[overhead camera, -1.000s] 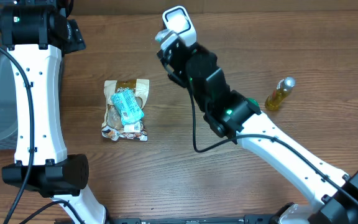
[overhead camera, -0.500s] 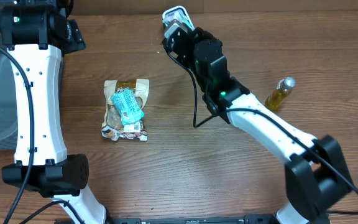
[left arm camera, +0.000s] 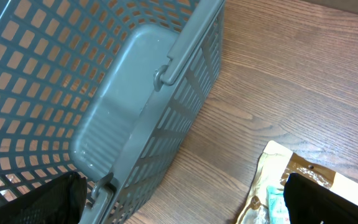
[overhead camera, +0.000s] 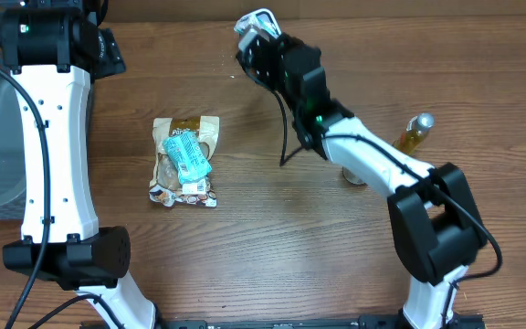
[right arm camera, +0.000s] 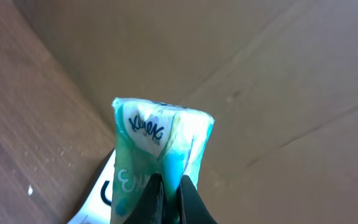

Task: Scan the item barcode
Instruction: 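Hold the Kleenex pack under the white scanner with the right gripper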

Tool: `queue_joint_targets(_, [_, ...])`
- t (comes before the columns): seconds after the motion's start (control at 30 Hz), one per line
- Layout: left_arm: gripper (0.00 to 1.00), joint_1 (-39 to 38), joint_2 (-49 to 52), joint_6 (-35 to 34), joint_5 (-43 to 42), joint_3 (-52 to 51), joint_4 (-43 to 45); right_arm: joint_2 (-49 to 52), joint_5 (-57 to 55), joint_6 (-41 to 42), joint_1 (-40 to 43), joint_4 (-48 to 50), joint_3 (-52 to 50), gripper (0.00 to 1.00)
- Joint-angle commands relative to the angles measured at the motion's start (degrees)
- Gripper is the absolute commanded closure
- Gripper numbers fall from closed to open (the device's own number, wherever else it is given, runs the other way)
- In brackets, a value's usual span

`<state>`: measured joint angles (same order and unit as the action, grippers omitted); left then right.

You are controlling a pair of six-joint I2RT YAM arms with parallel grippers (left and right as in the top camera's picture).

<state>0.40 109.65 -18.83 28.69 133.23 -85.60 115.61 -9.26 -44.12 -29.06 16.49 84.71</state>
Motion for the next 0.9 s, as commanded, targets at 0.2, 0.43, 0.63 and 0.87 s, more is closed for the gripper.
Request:
queue_joint_targets(0.2, [0.0, 0.0, -0.3, 1.0, -0.2, 1.1, 0.1, 10.7, 0.3, 1.2, 2.1, -9.5, 20.7, 0.97])
queue_joint_targets(0.43, [0.01, 0.0, -0.3, 1.0, -0.2, 1.1, 0.1, 18.4, -6.4, -8.9, 2.2, -5.6, 22.8, 0.97])
queue_joint_targets(0.63, [0.01, 0.0, -0.3, 1.0, -0.2, 1.1, 0.2, 23.0, -9.2, -11.7, 2.2, 0.4, 22.8, 0.97])
queue_joint_targets(0.87, [0.01, 0.0, -0.3, 1.0, -0.2, 1.1, 0.1, 25.9, -9.8, -12.3, 2.8, 2.2, 22.8, 0.97])
